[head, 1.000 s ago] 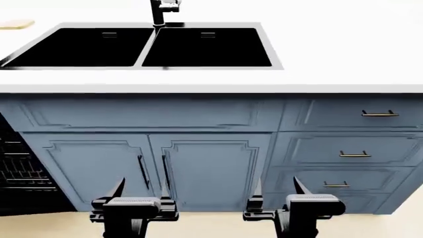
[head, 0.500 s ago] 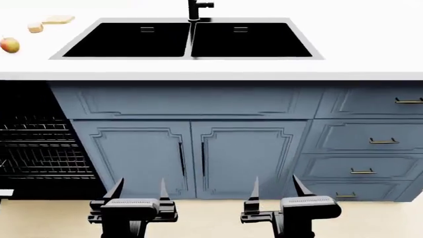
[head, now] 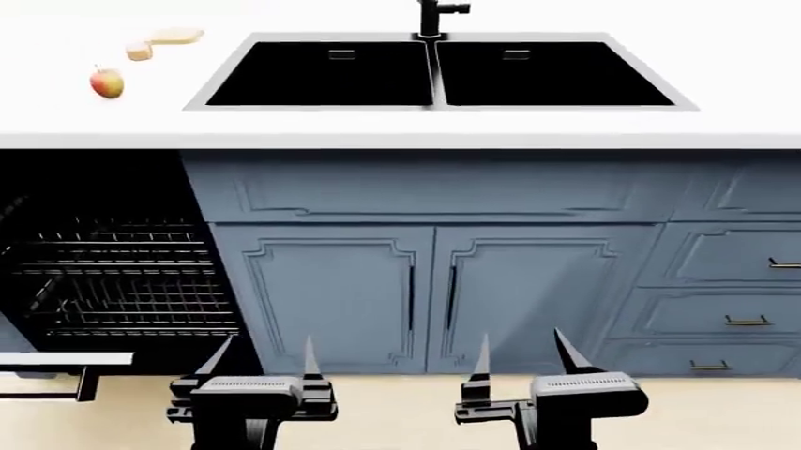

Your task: Close the dishwasher door

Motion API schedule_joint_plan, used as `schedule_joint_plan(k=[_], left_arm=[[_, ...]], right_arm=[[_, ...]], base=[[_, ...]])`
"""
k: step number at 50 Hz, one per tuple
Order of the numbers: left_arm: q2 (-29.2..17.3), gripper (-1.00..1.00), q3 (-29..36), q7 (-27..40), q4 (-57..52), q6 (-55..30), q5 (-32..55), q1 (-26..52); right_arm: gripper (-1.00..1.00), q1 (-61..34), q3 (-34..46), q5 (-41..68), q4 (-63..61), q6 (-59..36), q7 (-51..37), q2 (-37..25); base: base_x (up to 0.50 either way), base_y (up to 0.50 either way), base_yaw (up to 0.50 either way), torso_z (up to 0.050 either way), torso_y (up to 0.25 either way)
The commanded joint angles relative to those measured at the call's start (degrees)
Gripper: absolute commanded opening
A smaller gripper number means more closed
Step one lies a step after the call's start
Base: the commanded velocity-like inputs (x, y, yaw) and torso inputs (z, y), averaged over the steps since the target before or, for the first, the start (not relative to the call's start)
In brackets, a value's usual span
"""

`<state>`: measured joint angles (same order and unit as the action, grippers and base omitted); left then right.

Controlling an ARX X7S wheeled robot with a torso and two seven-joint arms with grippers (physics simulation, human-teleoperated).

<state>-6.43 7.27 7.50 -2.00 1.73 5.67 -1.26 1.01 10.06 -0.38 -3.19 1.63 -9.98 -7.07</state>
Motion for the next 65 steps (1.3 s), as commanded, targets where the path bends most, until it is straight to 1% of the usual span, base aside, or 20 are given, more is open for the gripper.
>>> schedule_joint_plan(k=[1,9,65], left_arm=[[-0.5,1.0,0.8,0.7,0.0,0.2,0.5,0.0],[-0.9,1.0,1.2,1.1,-0.3,0.0,0.9,0.0],[-3.2,1.0,3.3,3.4,-1.4,0.4,2.9,-0.5]], right_arm=[[1.0,0.0,0.6,0.8,-0.1,0.2,-0.5,-0.5],[1.0,0.1,0.9,1.0,-0.3,0.4,-0.9,-0.9],[1.0,0.1,3.4,1.9,-1.0,0.6,-3.4,-2.9]], base=[[-0.22,0.5,0.0,0.0,0.0],[-0.15,0.5,0.0,0.0,0.0],[0.0,0.5,0.0,0.0,0.0]])
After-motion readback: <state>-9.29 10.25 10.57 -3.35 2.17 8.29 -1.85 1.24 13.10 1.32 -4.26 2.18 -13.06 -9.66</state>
